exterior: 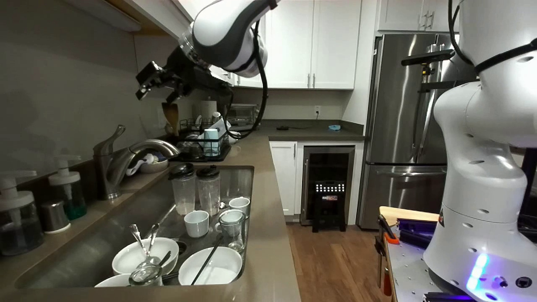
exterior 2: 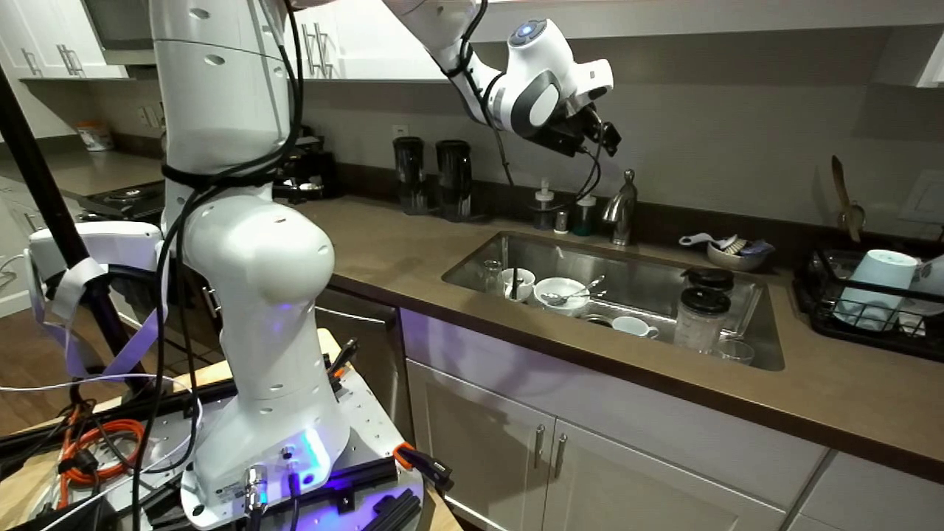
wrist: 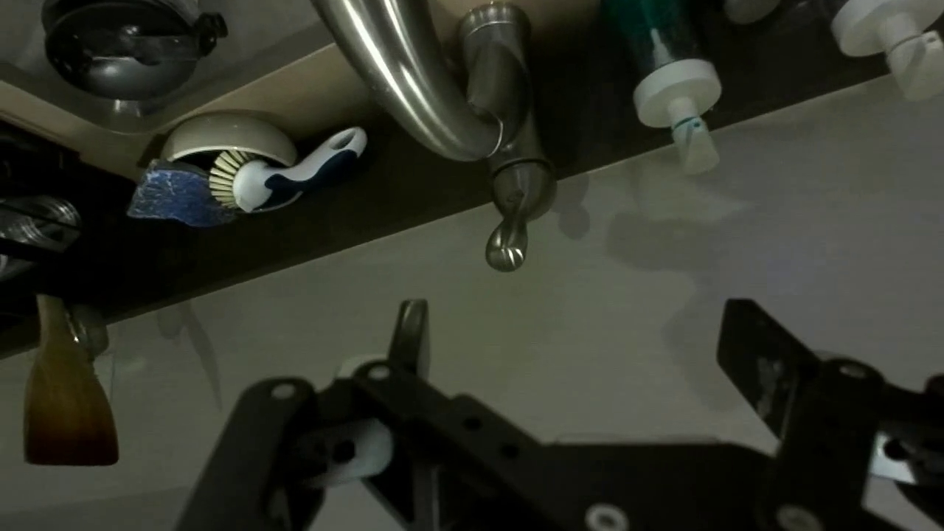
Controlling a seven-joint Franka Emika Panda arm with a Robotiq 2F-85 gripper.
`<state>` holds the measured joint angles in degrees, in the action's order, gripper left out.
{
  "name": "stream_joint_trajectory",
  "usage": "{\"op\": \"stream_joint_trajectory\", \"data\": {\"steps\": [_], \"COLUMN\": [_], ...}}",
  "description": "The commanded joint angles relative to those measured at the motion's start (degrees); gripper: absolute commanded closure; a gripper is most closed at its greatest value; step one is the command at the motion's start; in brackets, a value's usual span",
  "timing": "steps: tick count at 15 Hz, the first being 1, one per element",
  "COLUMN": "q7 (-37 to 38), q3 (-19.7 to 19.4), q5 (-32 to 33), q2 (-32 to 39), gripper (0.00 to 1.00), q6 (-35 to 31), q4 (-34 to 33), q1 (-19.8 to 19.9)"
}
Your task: Push the faucet handle up
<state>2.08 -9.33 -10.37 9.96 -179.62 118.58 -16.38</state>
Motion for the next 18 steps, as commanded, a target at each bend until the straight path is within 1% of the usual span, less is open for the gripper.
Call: {"op": "stream_joint_trajectory", "data": {"steps": [1, 5, 7, 8, 9, 10, 11, 14, 18], "q7": [-3.2, -5.7, -6.5, -6.9, -7.2, -7.7, -8.0, -9.3, -12.1], "q3": [3.3, 10.2, 13.1, 14.3, 15.5, 16.6, 17.6, 19.9, 25.3], "q5": [-2.4, -3.8, -3.4, -3.0, -2.7, -2.5, -2.4, -1.9, -1.9], "q2": [4.9, 8.0, 9.2, 9.7, 10.1, 10.5, 10.8, 11.4, 13.5], "gripper": [0.0, 0.0, 0.0, 0.04, 0.2, 0.29, 0.31, 0.51, 0.77], "q6": [1.1, -0.6, -0.9, -0.9, -1.0, -1.1, -1.1, -1.0, 0.1], "q4": [-5.3, -7.1, -7.7, -8.0, -8.2, -8.4, -8.6, -9.1, -11.9], "q1": [3.6, 9.2, 11.7, 12.9, 14.0, 15.1, 16.1, 18.6, 23.0]}}
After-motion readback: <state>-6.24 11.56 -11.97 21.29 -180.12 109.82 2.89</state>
